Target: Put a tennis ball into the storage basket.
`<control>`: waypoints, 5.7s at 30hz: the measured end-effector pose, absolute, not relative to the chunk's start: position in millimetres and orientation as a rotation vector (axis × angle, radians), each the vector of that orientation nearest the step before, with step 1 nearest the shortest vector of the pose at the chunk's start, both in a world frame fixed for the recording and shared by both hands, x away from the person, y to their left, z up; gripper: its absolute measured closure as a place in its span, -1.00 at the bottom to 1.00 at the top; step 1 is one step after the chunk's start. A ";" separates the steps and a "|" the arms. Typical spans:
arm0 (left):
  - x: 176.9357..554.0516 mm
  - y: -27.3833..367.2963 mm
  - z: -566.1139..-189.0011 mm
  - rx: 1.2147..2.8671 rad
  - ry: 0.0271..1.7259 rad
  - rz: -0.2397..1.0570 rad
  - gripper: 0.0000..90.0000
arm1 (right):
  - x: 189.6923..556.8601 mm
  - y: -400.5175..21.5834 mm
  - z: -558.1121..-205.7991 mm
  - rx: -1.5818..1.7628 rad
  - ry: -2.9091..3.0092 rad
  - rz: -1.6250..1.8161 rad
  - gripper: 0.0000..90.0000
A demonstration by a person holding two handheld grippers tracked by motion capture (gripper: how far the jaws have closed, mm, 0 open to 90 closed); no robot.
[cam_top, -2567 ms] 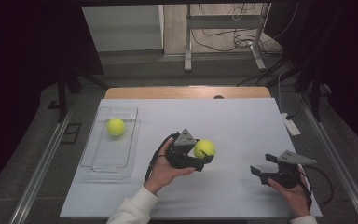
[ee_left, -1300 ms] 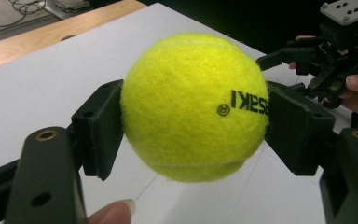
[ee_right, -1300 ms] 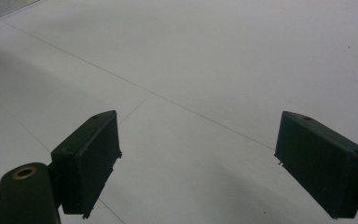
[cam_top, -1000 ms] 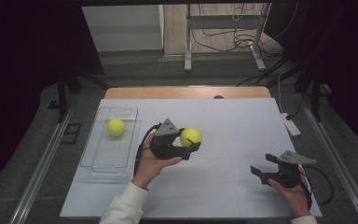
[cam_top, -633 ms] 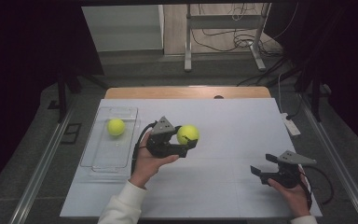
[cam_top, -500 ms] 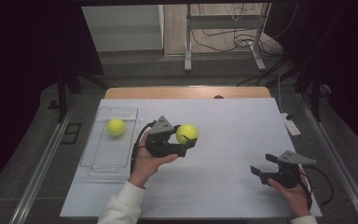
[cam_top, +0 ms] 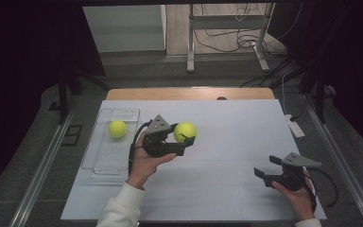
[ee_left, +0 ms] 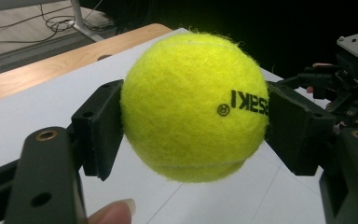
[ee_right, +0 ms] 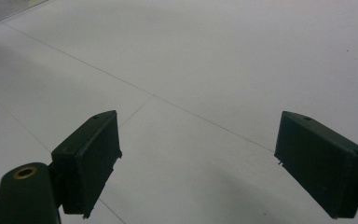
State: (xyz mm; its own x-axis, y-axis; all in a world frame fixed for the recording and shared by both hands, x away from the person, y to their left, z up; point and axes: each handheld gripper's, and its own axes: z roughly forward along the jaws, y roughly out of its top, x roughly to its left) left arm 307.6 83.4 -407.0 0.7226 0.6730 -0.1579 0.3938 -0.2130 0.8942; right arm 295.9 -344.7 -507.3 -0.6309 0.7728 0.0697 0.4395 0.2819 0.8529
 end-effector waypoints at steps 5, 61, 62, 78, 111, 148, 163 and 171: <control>308.7 87.1 -406.4 1.831 0.844 0.329 -0.40 | 295.2 -343.4 -506.8 1.090 2.200 1.287 -0.69; 316.4 135.9 -399.8 1.757 0.983 0.491 -0.40 | 293.9 -344.5 -506.5 1.093 2.195 1.283 -0.69; 316.7 137.0 -399.9 1.754 0.987 0.492 -0.40 | 293.8 -344.5 -506.5 1.096 2.193 1.285 -0.69; 317.5 154.1 -399.4 1.720 1.044 0.525 -0.40 | 294.1 -345.4 -506.8 1.096 2.194 1.284 -0.69; 319.9 190.8 -403.3 1.649 1.156 0.569 -0.40 | 294.1 -345.2 -507.0 1.095 2.196 1.274 -0.69; 317.2 228.6 -410.2 1.592 1.266 0.600 -0.40 | 294.2 -345.9 -507.2 1.103 2.192 1.278 -0.69; 313.5 240.8 -414.7 1.586 1.316 0.625 -0.40 | 294.7 -345.7 -507.7 1.102 2.195 1.276 -0.69; 309.1 247.4 -417.1 1.582 1.342 0.634 -0.40 | 294.7 -344.6 -507.9 1.098 2.199 1.275 -0.69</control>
